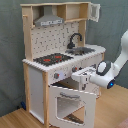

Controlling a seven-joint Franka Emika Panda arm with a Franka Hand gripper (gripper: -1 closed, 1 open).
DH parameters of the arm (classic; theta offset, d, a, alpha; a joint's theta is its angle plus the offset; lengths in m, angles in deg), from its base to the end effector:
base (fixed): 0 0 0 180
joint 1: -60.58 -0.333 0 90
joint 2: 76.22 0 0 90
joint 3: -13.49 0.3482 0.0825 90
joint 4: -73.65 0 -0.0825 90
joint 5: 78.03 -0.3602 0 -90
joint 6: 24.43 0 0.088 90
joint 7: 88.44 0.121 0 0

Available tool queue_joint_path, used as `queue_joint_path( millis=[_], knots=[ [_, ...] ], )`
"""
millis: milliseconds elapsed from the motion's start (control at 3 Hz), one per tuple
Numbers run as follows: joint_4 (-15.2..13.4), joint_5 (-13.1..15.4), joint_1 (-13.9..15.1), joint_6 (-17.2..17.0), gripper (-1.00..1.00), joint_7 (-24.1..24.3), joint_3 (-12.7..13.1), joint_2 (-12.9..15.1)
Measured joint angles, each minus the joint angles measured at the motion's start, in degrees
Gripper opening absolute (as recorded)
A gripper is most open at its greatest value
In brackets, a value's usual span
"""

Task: Play with the kitchen

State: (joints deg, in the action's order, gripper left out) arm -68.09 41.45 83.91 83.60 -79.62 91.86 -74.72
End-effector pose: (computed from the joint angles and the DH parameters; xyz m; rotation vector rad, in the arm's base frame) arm 0.3384 0.3485 0.3766 0.5775 1.4663 0.5659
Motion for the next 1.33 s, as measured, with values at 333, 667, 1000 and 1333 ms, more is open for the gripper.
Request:
queue_joint_path(
  millis=[333,667,1000,1333],
  knots=[
    [1.3,4.7,1.8,2.1,1.0,0.7,-0.7,0.8],
    [1.5,5.0,1.7,2.1,1.0,0.8,-0.7,2.6],
    [1.5,5.0,1.7,2.1,-1.0,0.8,-0.7,2.6],
    [1.1,5.0,1.8,1.5,-1.0,6.3,-1.0,3.1]
  ],
)
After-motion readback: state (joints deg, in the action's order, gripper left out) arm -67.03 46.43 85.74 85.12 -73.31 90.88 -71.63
